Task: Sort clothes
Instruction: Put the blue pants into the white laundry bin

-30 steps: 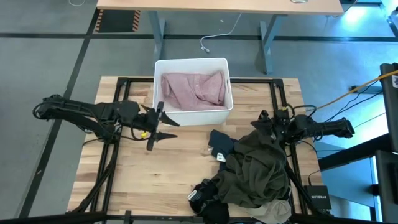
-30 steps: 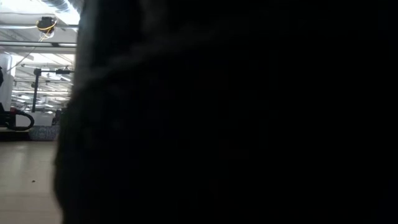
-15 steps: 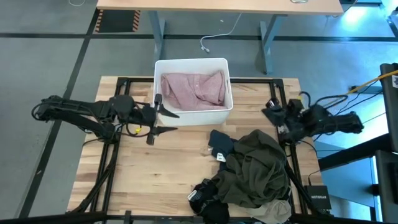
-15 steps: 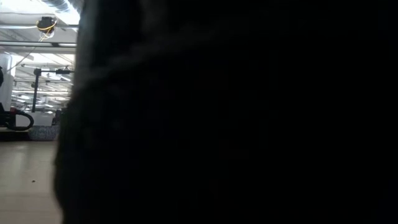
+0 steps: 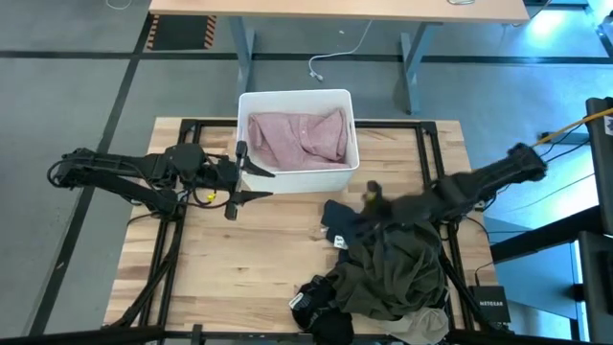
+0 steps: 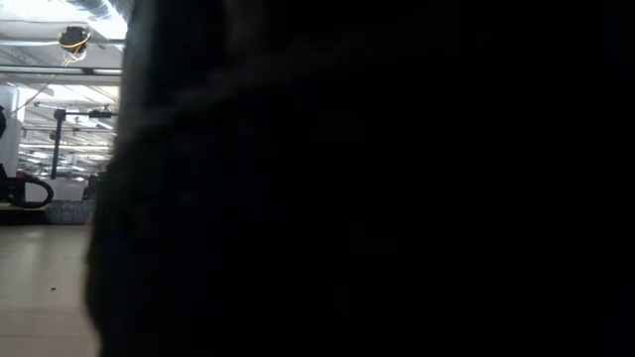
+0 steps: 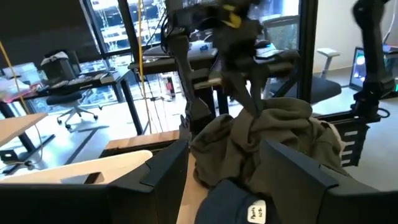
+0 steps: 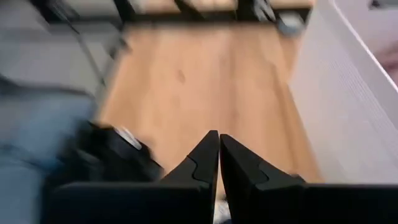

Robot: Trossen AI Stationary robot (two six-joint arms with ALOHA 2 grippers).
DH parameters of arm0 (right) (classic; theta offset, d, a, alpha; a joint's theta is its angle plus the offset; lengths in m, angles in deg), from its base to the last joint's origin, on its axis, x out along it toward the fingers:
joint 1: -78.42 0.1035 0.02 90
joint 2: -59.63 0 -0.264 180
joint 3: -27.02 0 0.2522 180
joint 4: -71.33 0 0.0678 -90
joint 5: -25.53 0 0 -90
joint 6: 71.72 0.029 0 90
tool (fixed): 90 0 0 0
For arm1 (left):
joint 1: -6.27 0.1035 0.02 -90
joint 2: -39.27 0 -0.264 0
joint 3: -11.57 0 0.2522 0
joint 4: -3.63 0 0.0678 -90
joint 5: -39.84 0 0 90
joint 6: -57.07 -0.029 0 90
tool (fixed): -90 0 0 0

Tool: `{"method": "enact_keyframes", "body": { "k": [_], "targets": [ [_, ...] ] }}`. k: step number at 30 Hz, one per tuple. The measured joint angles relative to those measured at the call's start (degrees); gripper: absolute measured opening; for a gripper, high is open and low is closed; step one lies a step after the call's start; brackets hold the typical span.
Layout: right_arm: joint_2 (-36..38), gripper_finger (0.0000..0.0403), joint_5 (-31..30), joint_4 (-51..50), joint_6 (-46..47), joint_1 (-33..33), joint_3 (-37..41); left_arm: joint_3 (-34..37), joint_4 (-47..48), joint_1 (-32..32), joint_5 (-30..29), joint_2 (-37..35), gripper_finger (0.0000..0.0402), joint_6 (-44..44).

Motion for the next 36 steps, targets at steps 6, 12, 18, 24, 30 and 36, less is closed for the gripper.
{"method": "enact_keyframes", "body": {
  "k": [6, 12, 18, 24, 30, 36],
  "targets": [
    [-12.75, 0.0030, -5.88, -11.32, -0.05, 0.63, -9.73, 0.00, -0.29, 0.02, -0.04, -0.11, 0.0194, 1.73],
    [-21.23, 0.0066, -2.62, -20.89, 0.72, -1.27, -15.26, 0.00, -0.66, 0.00, -0.03, -0.11, 0.0194, 1.43],
    [-24.69, 0.0192, -3.09, -30.89, 9.01, -3.17, -15.69, 0.00, 0.17, 0.02, -0.02, -0.09, 0.0194, 2.35],
    [-28.41, 0.0306, 0.47, -32.30, 9.37, -5.69, -15.70, 0.00, 0.00, 0.02, -0.02, -0.09, 0.0194, 2.10],
    [-33.43, 0.0349, 5.31, -32.03, 6.66, -7.79, -15.50, 0.00, 0.40, -0.08, -0.02, -0.09, 0.0194, 2.90],
    [-37.07, 0.0343, 8.61, -26.36, 4.39, -8.12, -10.37, 0.00, 0.41, -0.81, -0.02, -0.09, 0.0194, 4.71]
  ]
}}
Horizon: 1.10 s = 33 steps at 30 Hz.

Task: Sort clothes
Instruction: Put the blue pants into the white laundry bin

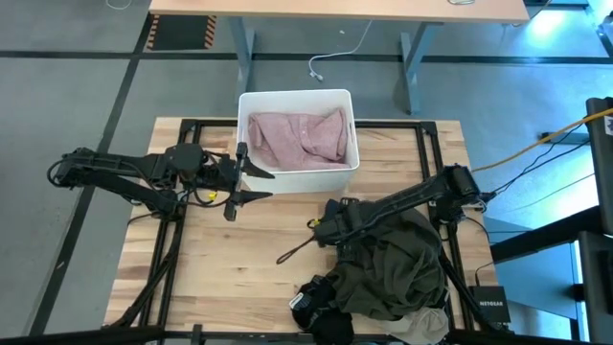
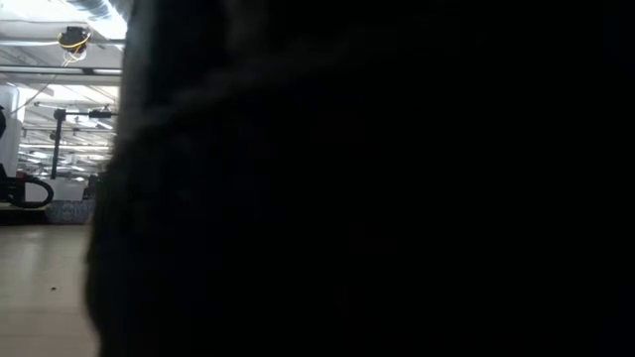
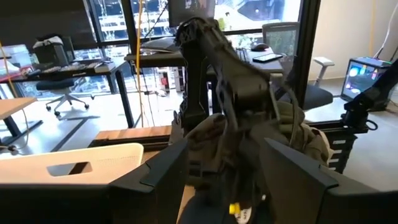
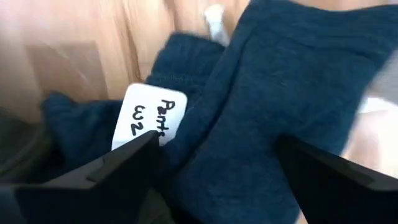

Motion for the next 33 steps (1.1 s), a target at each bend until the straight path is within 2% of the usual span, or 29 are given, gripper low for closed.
{"method": "enact_keyframes", "body": {
  "k": [6, 11, 15, 21, 27, 33],
  "targets": [
    [-1.12, 0.0324, 0.46, 11.97, 0.04, -0.76, 9.14, 0.00, -0.11, -0.21, 0.00, 0.00, 0.0194, -0.31],
    [-2.08, 0.0282, 0.50, 19.73, 0.39, -1.78, 13.78, 0.00, -0.35, -0.20, -0.02, 0.00, 0.0194, -0.50],
    [-3.19, 0.0213, -0.20, 20.56, -1.01, -2.19, 14.11, 0.00, -0.31, -0.22, 0.00, 0.00, 0.0194, -0.42],
    [-3.74, 0.0064, -3.53, 23.84, -5.32, -2.13, 12.19, 0.00, -0.01, -0.20, -0.02, 0.00, 0.0194, -0.37],
    [-4.50, 0.0059, -10.92, 26.44, -9.22, -1.25, 8.27, 0.00, -0.70, -0.20, -0.04, 0.02, 0.0194, -0.73],
    [-2.77, 0.0059, -14.85, 26.17, -13.30, -0.20, 1.61, 0.00, -0.55, -0.20, -0.04, 0.02, 0.0194, 0.26]
  ]
}}
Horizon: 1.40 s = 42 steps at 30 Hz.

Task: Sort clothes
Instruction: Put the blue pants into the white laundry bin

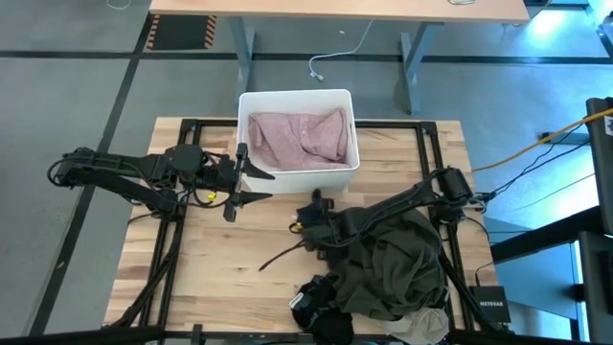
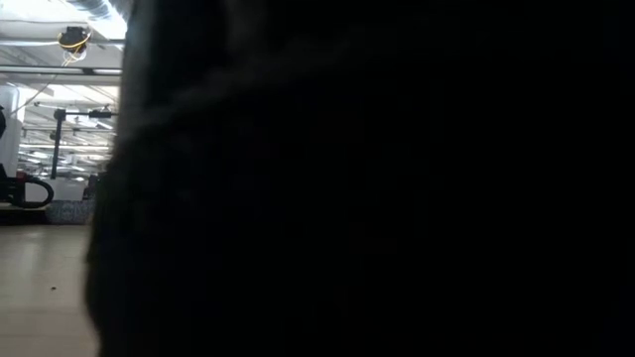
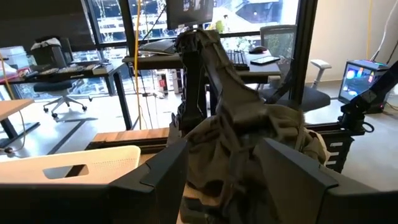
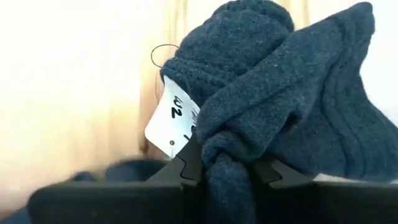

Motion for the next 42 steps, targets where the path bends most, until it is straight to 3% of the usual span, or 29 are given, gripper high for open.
{"method": "enact_keyframes", "body": {
  "k": [11, 18, 30, 35, 42],
  "targets": [
    [8.56, 0.0059, -8.47, -0.46, -4.84, -0.07, -10.48, 0.00, -0.07, 0.00, -0.03, 0.02, 0.0194, 0.22],
    [14.44, 0.0061, -19.49, -0.52, -11.13, -0.64, -16.29, 0.00, -0.07, 0.00, -0.06, 0.02, 0.0194, 0.22],
    [16.46, 0.0063, -19.76, 10.56, -24.13, -12.07, -30.63, 0.00, -0.83, 0.00, -2.03, 0.00, 0.0194, -0.79],
    [16.32, 0.0072, -18.40, 10.26, -24.13, -18.30, -31.64, 0.00, -0.60, 0.00, -2.01, 0.00, 0.0194, -0.65],
    [16.32, 0.0129, -14.82, 7.96, -16.81, -25.10, -30.39, 0.00, -0.08, 0.00, -2.01, 0.00, 0.0194, -0.63]
  ]
}}
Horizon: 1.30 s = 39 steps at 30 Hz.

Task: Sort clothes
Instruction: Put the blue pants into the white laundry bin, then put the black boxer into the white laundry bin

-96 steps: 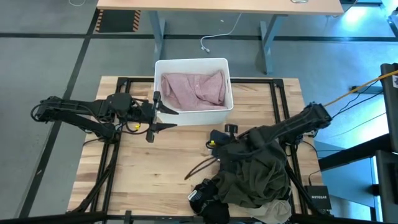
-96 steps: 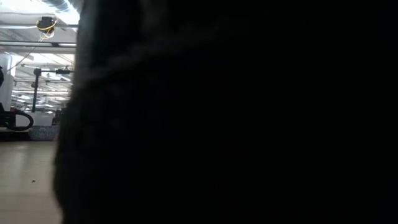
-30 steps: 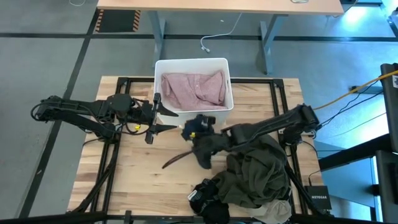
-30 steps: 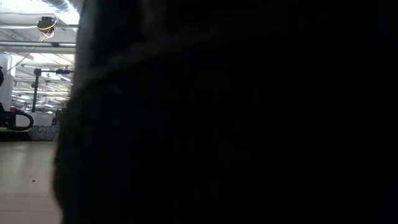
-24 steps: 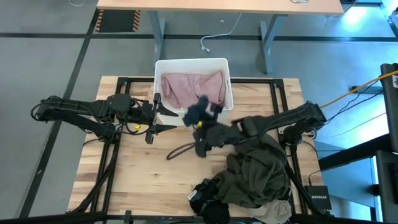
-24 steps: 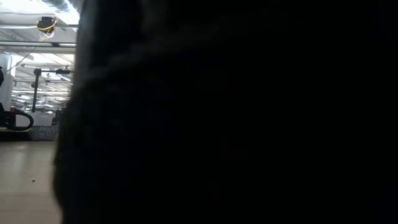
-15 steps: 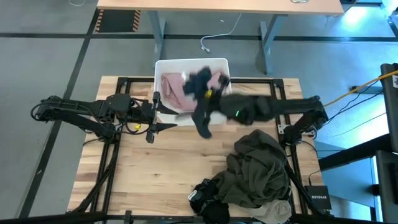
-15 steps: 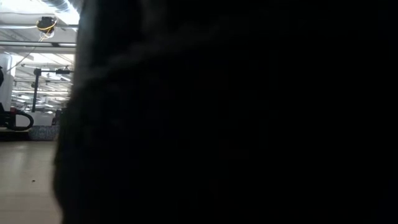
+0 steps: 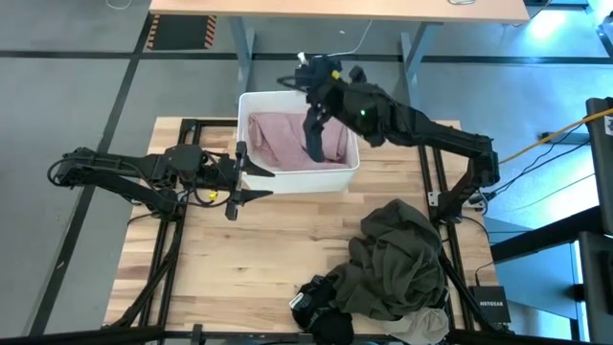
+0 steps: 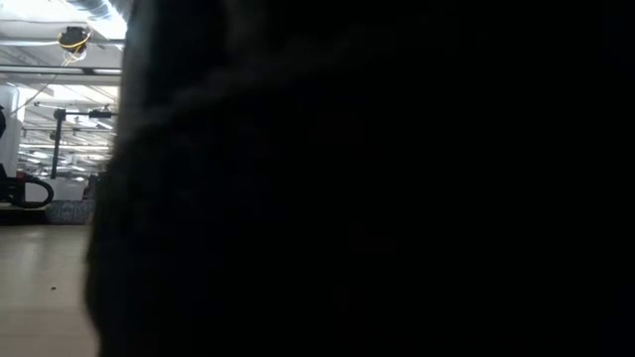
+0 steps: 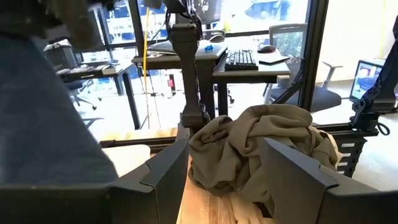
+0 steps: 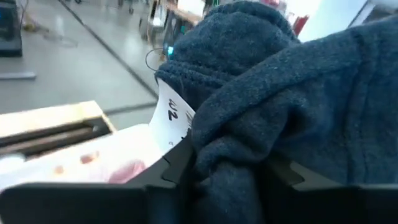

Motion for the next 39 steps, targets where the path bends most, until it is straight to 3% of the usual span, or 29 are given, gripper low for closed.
{"method": "enact_keyframes", "body": {
  "k": [10, 19, 27, 39],
  "targets": [
    [-0.17, 0.0209, 11.57, -25.94, 14.45, -5.18, 0.07, 0.00, 0.78, 0.00, 0.02, 0.00, 0.0194, 0.50],
    [0.25, 0.0209, 17.99, -41.59, 15.70, 0.72, -2.75, 0.00, 0.69, 0.00, 0.04, 0.00, 0.0194, 0.40],
    [0.08, 0.0209, 25.80, -41.25, 18.82, 15.48, -0.89, 0.00, 1.43, 0.00, 0.04, 0.00, 0.0194, 0.87],
    [-0.20, 0.0208, 26.29, -22.07, 23.68, 35.32, 16.76, 0.00, 1.57, 0.00, 0.04, 0.00, 0.0194, 1.59]
  ]
}}
